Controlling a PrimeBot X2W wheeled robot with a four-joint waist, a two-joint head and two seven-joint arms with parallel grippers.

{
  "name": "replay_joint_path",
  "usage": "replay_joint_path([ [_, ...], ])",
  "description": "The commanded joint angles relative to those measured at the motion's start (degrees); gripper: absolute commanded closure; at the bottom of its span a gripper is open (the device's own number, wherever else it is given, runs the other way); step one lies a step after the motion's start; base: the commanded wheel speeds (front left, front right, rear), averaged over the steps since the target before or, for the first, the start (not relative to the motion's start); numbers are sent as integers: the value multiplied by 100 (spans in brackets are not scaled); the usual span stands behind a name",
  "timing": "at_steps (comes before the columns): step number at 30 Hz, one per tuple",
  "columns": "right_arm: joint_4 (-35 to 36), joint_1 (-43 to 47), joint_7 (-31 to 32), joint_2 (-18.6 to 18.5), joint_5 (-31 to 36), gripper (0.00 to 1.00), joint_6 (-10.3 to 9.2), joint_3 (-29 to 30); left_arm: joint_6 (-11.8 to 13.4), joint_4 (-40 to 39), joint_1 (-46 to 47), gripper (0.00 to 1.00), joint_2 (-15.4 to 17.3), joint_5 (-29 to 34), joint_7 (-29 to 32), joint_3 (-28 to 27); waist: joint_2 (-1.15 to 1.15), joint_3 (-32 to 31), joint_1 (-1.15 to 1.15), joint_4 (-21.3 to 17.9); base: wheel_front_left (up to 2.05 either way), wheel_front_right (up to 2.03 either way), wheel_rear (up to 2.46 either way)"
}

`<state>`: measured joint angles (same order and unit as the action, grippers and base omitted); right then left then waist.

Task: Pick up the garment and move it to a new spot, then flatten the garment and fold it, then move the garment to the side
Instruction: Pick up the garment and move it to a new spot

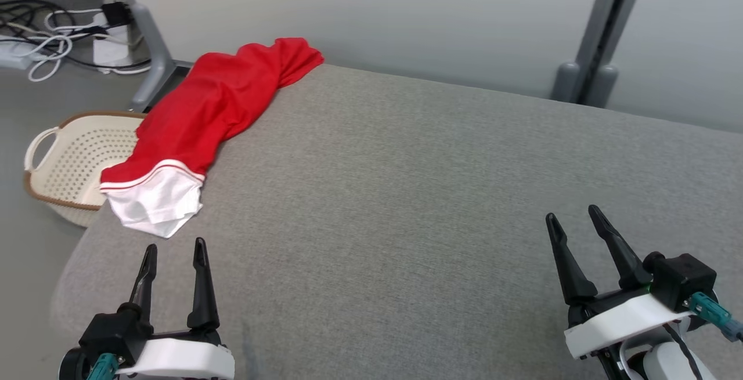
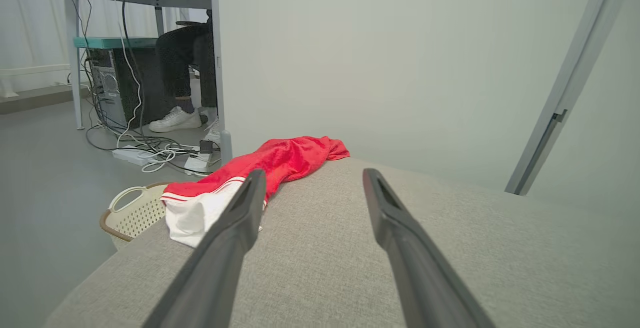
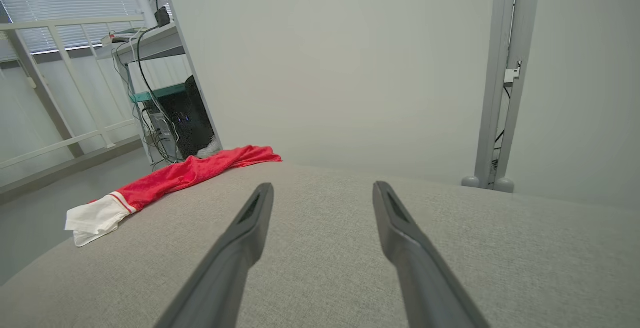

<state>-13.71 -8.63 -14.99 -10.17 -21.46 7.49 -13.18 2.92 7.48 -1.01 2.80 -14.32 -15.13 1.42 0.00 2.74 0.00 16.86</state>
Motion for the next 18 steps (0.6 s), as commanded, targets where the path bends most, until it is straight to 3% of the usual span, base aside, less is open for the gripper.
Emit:
replay_joint_path([
  [1, -4, -11, -26, -30, -16, 0, 1, -1, 20, 7, -25, 0, 22, -38, -1, -15, 0, 12, 0, 352, 0, 0, 0],
  [9, -17, -49, -26, -67, -31, 0, 1, -116, 36, 10, -49, 0, 20, -65, -1, 3, 0, -3, 0, 724, 0, 0, 0],
  [18, 34, -134, -25, -135, -61, 0, 1, -244, -13, 69, 178, 0, 80, -134, 0, -72, 0, 139, 0, 600, 0, 0, 0],
])
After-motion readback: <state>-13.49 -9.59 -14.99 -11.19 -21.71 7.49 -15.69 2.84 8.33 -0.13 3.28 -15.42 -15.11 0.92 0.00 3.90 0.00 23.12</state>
